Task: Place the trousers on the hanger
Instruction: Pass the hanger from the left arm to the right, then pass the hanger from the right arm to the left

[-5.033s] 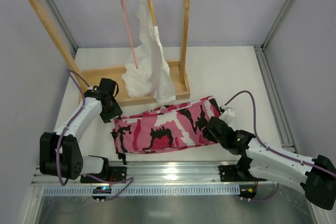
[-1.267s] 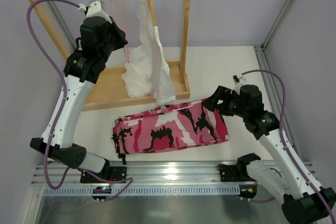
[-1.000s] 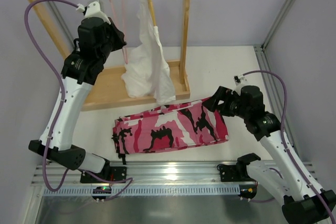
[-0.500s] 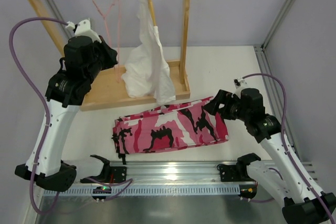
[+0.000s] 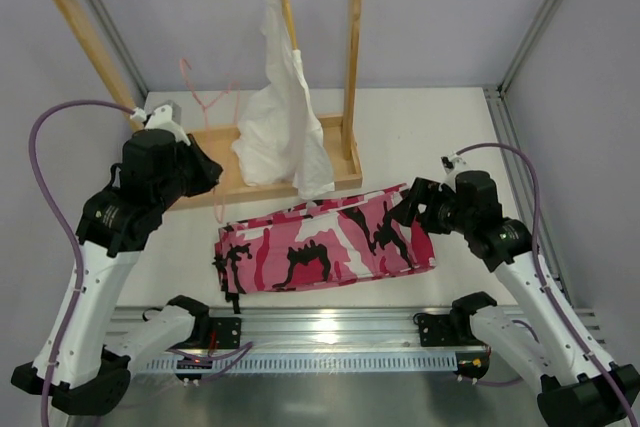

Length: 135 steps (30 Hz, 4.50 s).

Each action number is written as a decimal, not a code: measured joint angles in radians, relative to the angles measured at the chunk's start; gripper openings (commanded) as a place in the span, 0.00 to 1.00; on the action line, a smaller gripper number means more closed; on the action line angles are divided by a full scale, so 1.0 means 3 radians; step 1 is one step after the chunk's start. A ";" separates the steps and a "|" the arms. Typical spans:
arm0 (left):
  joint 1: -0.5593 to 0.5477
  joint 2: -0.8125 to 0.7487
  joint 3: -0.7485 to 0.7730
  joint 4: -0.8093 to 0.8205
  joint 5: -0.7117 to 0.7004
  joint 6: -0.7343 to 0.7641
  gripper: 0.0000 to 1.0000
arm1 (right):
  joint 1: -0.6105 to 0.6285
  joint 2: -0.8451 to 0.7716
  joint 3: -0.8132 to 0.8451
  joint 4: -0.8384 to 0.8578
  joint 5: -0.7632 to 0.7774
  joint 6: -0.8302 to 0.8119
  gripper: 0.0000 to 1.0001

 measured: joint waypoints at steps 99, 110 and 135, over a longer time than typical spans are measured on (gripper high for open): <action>-0.2996 -0.0626 -0.2144 0.0694 -0.1537 -0.2115 0.59 | 0.3312 0.1902 0.0788 0.0455 0.2927 0.1219 0.04; -0.2996 -0.0404 -0.2210 0.1012 -0.1419 -0.2192 0.60 | 0.3325 0.1731 0.0669 0.0403 0.3320 0.1372 0.04; -0.2996 -0.0685 -0.3197 0.2358 -0.0909 -0.1823 0.63 | 0.3344 0.2213 0.0738 0.0657 0.3279 0.1504 0.29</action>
